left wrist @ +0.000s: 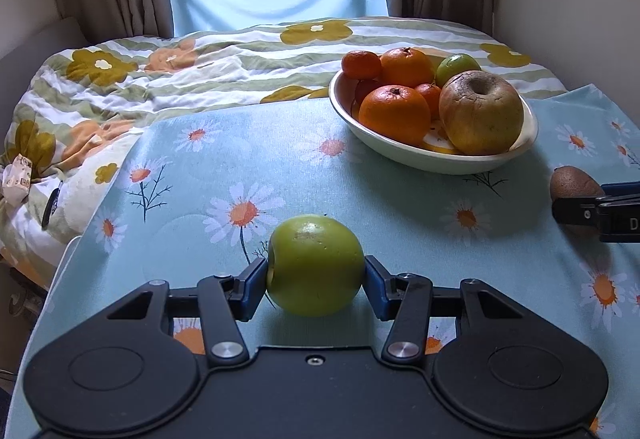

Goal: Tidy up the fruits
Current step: 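Grasp the green apple with the left tool while the right tool grasps the kiwi, then carry the green apple and kiwi over the white bowl with both tools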

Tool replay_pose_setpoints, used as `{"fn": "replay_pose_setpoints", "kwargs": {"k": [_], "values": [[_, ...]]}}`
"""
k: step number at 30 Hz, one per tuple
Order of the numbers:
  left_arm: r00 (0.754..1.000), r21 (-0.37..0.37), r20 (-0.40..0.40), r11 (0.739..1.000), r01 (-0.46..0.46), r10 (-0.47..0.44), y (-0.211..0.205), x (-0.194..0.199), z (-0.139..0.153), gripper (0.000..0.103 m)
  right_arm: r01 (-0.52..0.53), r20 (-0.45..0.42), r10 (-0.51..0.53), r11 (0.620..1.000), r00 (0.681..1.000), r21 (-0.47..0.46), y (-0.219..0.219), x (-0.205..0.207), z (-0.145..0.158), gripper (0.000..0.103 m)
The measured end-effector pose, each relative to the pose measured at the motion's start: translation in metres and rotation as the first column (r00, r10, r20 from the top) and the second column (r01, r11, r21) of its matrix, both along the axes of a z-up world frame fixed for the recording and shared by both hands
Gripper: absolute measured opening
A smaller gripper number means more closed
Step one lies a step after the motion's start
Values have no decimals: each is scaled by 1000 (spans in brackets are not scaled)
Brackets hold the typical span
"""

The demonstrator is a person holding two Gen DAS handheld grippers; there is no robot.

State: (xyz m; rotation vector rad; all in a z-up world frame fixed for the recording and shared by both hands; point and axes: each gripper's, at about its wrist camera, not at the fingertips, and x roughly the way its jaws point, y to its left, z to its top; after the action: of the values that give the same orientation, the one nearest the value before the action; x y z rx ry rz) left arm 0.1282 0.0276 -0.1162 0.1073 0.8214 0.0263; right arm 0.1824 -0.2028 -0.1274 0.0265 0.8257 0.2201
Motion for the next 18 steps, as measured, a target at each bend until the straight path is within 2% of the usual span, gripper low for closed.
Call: {"fn": "replay_pose_setpoints", "kwargs": {"k": [10,13,18], "values": [[1000,-40,-2,999,-2,2,-8,-13,3,56,8,-12,-7,1000,1000,9,1,5,-8,80],[1000,-47,-2,999,-2,2,-11,-17,5,56,5,-6,-5,1000,1000,9,1,6,-7,66],[1000,-57,9,998,5,-4,-15,-20,14,56,19,-3,-19,1000,1000,18,-1,5,-4,61]]}}
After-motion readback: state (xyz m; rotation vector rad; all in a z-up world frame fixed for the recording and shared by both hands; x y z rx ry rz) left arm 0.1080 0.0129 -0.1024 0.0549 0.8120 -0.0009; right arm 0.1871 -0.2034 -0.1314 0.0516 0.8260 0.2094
